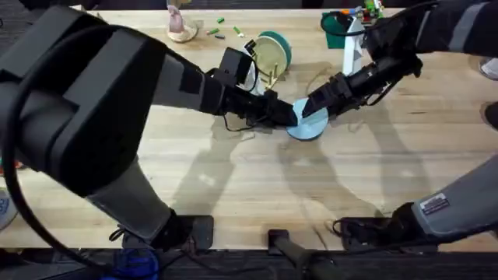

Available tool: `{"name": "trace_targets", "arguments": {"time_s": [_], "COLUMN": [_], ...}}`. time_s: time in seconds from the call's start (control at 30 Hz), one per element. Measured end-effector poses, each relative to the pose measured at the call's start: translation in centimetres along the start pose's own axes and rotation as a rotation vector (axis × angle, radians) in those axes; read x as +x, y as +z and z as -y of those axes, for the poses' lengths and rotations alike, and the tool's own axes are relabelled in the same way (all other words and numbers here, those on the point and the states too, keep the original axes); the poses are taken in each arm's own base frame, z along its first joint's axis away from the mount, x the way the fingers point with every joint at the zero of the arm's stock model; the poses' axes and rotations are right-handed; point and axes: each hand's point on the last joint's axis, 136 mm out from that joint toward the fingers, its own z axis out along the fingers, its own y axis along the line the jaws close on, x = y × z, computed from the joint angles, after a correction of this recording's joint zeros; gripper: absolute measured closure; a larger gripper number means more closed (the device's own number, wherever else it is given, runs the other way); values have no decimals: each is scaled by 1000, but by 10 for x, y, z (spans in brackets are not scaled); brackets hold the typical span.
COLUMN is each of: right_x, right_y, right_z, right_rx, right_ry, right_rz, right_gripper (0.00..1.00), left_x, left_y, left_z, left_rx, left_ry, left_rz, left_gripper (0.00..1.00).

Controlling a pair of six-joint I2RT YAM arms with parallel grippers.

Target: Pick up the plates from the table one by one and place each into a slot on the dish rack.

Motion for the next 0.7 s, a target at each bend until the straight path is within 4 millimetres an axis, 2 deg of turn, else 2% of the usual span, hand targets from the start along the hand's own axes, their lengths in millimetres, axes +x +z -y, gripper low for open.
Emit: {"name": "trace_targets", "arguments": {"time_s": [0.1, 0.2, 0.23, 0.7], "right_x": [0, -1, 0, 1], "right_y": [0, -2, -3, -4], "right_z": [0, 4, 2, 0], "right_rx": [1, 10, -3, -9], "right_ry": [-1, 1, 9, 17], "right_rz": [1, 7, 8, 3], "right_gripper": [599, 929, 957, 970], "left_x": [0, 0, 1, 0], "left_y": [0, 0, -1, -1], "left_z": [0, 0, 1, 1], "left_rx": [0, 4, 8, 8], "left_ry": [0, -2, -3, -5], "left_rz": [0, -3, -5, -4], "left_gripper": [960, 960, 960, 960]}}
